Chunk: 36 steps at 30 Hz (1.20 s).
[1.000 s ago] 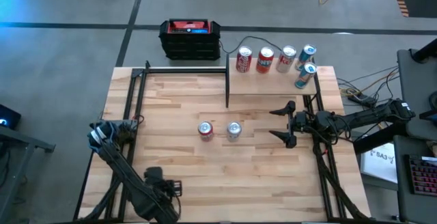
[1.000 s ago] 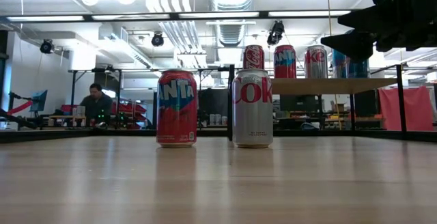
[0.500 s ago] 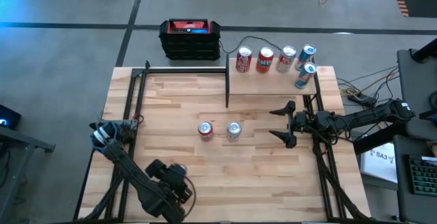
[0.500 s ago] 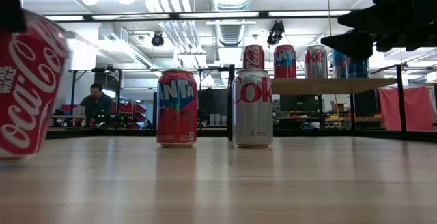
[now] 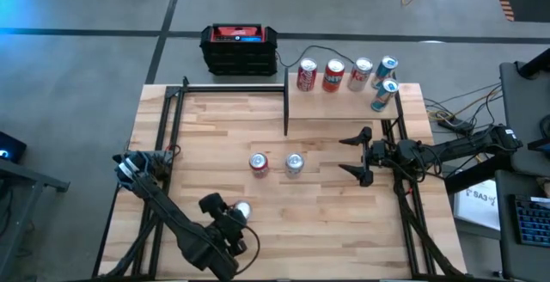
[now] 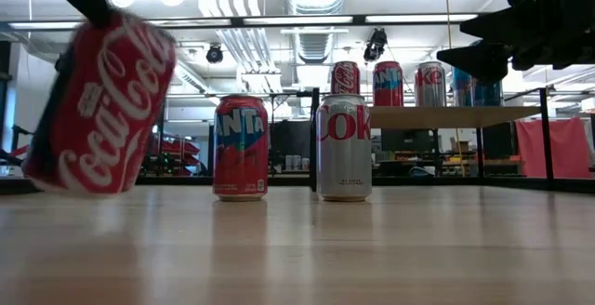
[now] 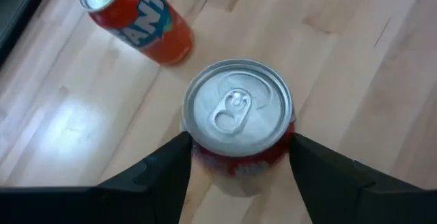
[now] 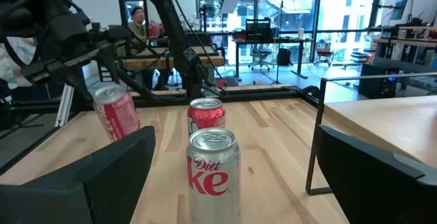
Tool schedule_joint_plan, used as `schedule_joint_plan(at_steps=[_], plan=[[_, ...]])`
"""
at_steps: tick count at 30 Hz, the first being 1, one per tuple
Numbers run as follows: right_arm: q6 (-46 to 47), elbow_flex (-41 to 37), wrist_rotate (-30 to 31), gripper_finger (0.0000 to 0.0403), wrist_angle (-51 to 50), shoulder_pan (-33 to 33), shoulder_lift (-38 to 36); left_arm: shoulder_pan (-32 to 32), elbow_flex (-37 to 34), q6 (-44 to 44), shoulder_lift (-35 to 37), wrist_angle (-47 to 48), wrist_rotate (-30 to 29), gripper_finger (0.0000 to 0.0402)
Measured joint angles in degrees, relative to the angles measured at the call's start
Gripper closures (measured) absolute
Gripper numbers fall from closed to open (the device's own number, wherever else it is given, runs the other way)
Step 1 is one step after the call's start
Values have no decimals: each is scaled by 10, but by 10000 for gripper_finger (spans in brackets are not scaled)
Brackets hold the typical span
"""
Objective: Place canned beverage on shelf
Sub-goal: Move the red white soda can to the bottom right of the red soda can
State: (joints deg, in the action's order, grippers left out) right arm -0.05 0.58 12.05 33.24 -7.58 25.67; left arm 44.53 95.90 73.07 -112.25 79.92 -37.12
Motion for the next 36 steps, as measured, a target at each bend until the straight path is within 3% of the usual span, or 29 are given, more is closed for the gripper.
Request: schedule_joint_plan(at_steps=[13, 18, 22, 26, 30, 34, 36], plan=[[0, 0, 0, 19, 0, 0, 0, -5, -6, 27, 2, -13, 2, 266], [0, 0, 0, 19, 0, 0, 0, -5, -10, 38, 2, -17, 12, 272], [0, 0, 0, 19, 0, 0, 0, -5, -11, 115, 2, -3, 13, 267], [0, 0, 0, 19, 0, 0, 0, -7, -16, 124, 2, -19, 5, 224], [0, 0, 0, 19, 0, 0, 0, -10, -19, 97, 2, -47, 4, 129], [0, 0, 0, 19, 0, 0, 0, -14, -19, -23, 1, -113, 18, 25], [0, 0, 0, 19, 0, 0, 0, -21, -19, -117, 1, -137, 44, 12]])
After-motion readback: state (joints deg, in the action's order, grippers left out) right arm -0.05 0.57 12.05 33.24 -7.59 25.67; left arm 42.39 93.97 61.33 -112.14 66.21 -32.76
